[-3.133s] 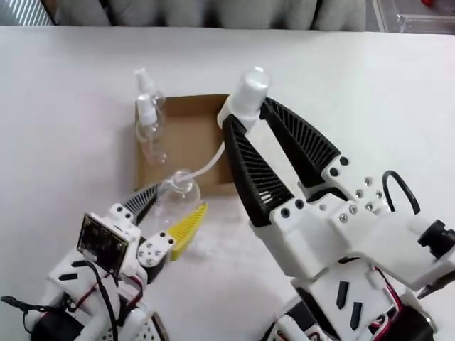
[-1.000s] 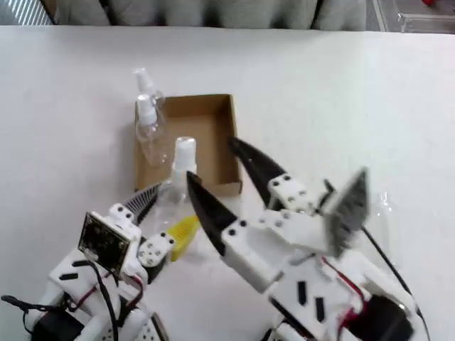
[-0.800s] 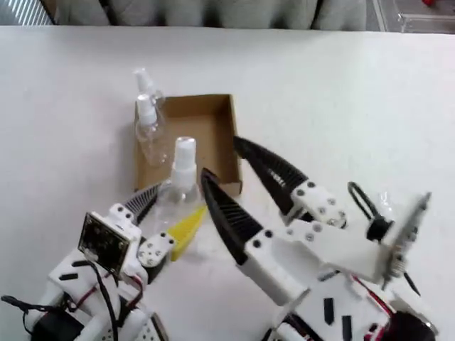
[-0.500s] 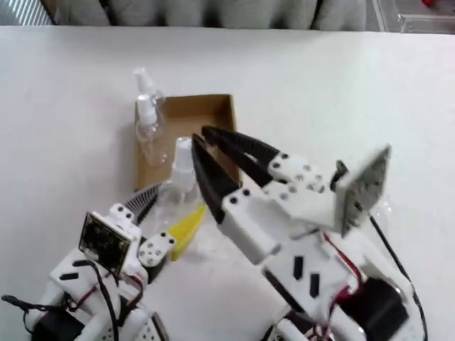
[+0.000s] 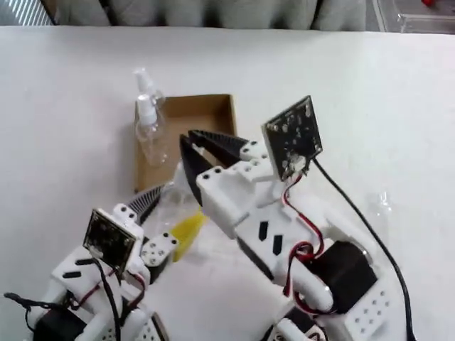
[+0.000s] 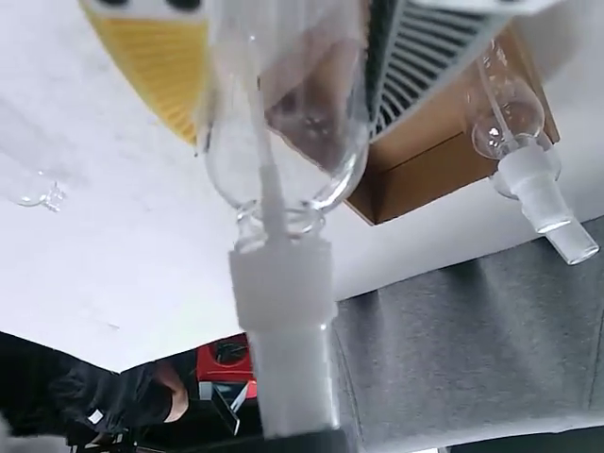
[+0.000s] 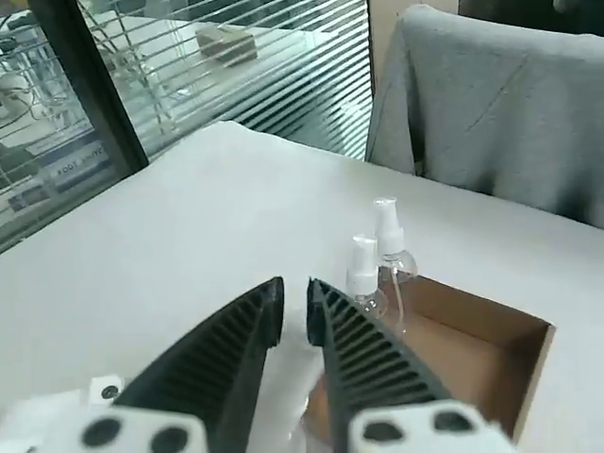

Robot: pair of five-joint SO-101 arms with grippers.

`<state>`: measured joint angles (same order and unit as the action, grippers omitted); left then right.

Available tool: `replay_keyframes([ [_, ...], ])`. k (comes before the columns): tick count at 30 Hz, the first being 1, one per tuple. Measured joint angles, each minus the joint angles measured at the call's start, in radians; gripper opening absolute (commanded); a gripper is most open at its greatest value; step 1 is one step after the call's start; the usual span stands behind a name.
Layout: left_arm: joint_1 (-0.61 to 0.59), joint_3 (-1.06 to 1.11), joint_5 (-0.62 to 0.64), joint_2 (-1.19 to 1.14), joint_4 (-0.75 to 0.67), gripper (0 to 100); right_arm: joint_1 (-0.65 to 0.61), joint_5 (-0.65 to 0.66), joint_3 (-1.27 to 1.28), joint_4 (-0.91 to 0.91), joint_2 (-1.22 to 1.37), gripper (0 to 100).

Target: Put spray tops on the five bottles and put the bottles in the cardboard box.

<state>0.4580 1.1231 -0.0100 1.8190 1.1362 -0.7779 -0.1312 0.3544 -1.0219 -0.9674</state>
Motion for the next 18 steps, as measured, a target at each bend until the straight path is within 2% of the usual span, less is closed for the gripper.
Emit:
replay_keyframes([
  [5,0.000,0.000,0.000,0.002,0.000,5,0.000,0.000,-0.003,-0.026,-0.017,1.5],
  [18,-0.005,0.000,0.000,0.009,-0.002,5,-0.006,0.000,-0.002,0.061,-0.129,1.5],
])
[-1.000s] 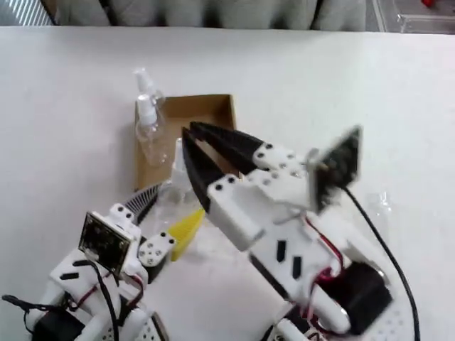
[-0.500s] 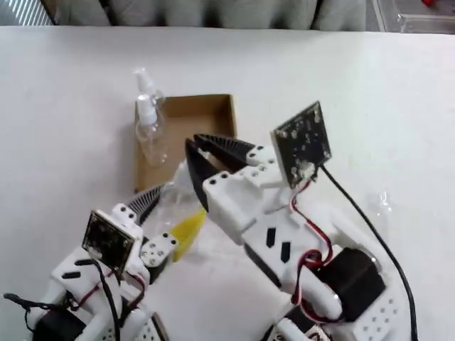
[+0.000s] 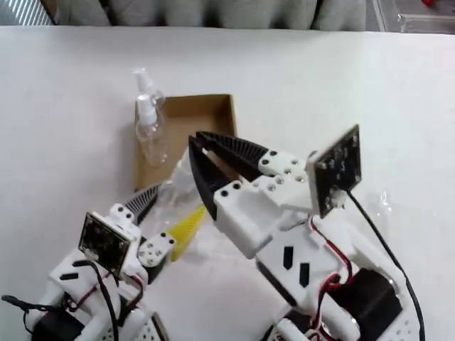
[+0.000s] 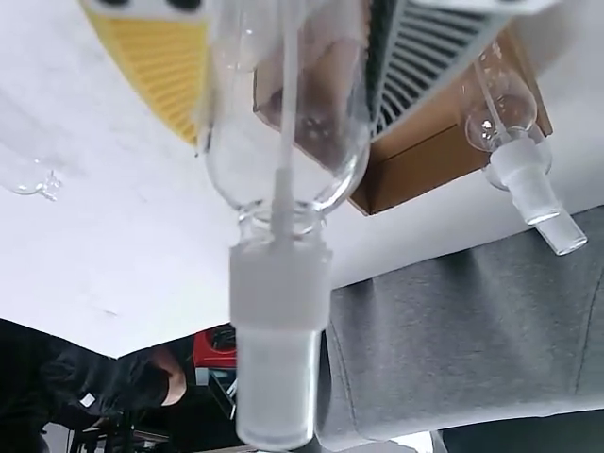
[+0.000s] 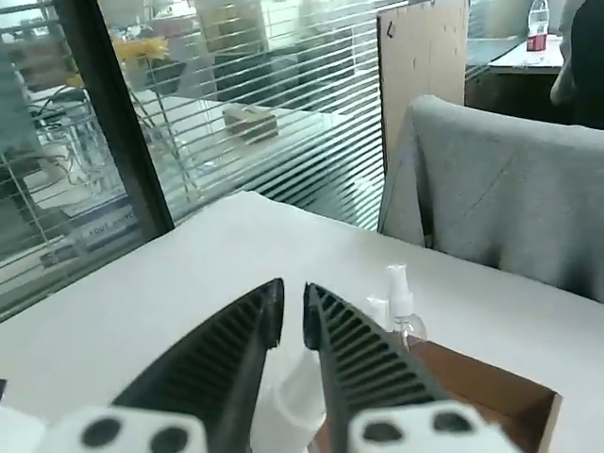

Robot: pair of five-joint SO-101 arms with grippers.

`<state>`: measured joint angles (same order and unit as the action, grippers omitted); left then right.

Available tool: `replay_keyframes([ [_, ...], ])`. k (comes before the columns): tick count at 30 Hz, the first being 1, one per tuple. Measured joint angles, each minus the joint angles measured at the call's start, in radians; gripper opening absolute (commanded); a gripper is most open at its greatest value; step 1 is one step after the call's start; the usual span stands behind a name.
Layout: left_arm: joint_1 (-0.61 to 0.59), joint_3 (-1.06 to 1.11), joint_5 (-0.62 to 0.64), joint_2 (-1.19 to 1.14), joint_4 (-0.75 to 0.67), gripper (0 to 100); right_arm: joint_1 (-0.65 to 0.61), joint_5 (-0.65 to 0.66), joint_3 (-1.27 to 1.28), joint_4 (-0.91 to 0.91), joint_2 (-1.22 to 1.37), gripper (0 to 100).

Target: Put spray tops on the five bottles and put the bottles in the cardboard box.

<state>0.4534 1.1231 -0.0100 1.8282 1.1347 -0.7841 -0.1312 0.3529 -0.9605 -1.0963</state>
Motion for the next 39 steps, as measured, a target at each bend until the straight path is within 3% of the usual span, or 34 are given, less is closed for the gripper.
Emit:
replay_keyframes([
  [5,0.000,0.000,0.000,0.000,0.000,5,0.023,0.000,0.000,-0.035,-0.068,1.5],
  [12,-0.003,0.000,0.000,0.000,-0.015,5,0.149,0.000,0.080,-0.178,-0.077,1.5],
  [15,-0.080,0.000,0.000,0.000,-0.049,5,0.196,0.000,0.161,-0.201,-0.074,1.5],
  [20,-0.215,-0.002,0.008,-0.071,-0.118,5,0.216,0.000,0.295,-0.201,-0.064,1.5],
  [28,-0.302,-0.137,0.133,-0.500,-0.183,5,0.219,0.011,0.505,-0.097,-0.071,1.5],
  [32,-0.305,-0.129,0.209,-0.511,-0.259,5,0.218,0.103,0.620,-0.057,-0.069,1.5],
  [39,-0.305,0.080,0.262,-0.365,-0.439,5,0.190,0.124,0.723,-0.005,-0.069,1.5],
])
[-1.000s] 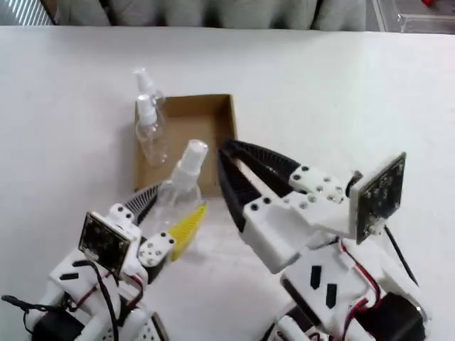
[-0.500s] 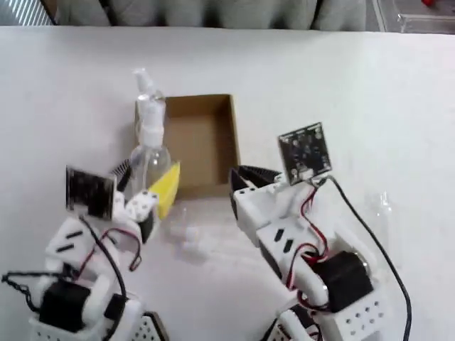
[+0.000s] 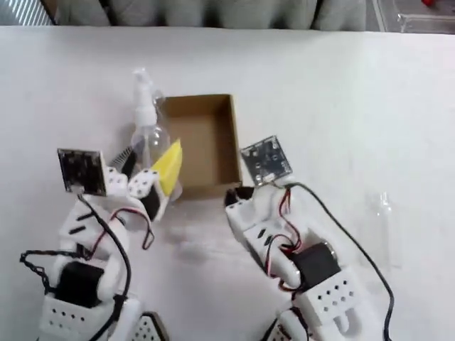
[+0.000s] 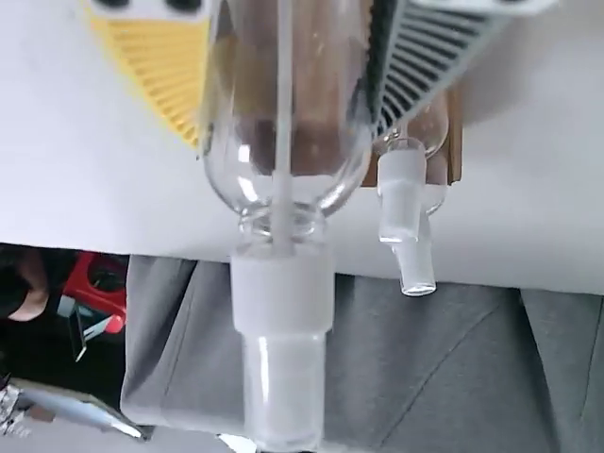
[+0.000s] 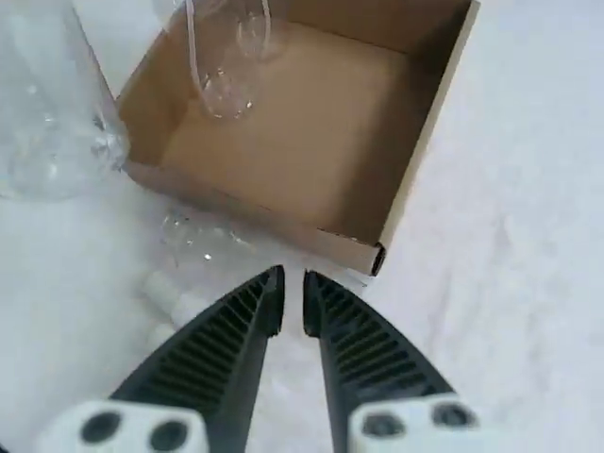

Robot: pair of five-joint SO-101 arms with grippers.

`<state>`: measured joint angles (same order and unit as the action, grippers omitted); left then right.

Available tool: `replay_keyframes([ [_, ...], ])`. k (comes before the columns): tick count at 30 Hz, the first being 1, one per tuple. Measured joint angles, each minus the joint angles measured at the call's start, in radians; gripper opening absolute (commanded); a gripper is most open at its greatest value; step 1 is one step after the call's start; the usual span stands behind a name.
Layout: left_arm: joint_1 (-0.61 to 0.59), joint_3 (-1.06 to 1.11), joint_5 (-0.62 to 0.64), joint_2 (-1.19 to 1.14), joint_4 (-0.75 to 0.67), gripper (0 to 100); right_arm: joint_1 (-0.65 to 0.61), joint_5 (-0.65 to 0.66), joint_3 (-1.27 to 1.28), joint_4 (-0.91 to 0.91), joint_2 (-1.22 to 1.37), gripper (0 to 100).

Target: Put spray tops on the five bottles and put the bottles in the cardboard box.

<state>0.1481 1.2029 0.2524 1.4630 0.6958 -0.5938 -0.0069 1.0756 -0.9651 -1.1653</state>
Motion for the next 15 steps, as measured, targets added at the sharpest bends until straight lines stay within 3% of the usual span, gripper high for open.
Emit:
replay_keyframes([
  [8,0.000,0.084,0.037,0.167,-0.032,2,-0.216,0.005,0.029,-0.021,-0.044,1.5],
  [15,0.000,0.086,0.064,0.175,-0.032,2,-0.281,0.006,0.158,0.038,-0.264,1.5],
])
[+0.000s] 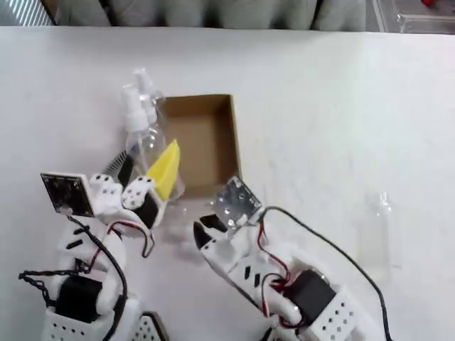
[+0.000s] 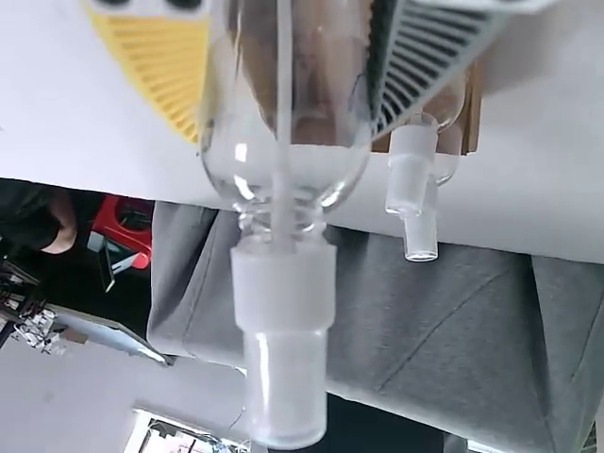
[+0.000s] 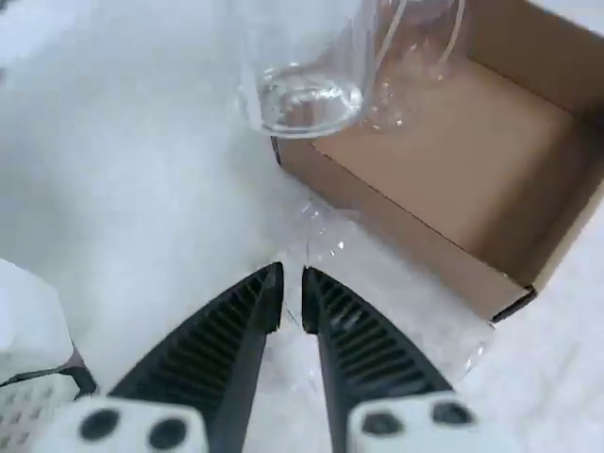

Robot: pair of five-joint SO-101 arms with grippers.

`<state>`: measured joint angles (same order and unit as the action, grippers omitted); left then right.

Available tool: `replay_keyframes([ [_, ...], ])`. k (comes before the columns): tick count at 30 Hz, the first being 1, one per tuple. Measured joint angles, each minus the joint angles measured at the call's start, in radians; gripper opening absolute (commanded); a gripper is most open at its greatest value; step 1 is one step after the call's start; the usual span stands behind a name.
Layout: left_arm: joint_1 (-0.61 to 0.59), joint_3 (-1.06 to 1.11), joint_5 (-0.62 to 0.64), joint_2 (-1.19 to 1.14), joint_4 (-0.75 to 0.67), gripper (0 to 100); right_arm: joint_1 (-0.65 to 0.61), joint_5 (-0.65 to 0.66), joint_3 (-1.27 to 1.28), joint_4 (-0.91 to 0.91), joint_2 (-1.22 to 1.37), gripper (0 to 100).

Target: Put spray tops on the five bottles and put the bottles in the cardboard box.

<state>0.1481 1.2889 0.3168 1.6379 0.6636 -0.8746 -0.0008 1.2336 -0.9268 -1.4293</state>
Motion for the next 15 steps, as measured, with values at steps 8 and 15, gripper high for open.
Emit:
replay_keyframes([
  [8,0.000,0.002,0.014,0.002,0.000,2,-0.080,0.000,0.371,0.376,-0.324,1.6],
  [15,0.000,0.002,0.015,0.002,0.000,2,-0.146,0.000,0.430,0.516,-0.353,1.6],
])
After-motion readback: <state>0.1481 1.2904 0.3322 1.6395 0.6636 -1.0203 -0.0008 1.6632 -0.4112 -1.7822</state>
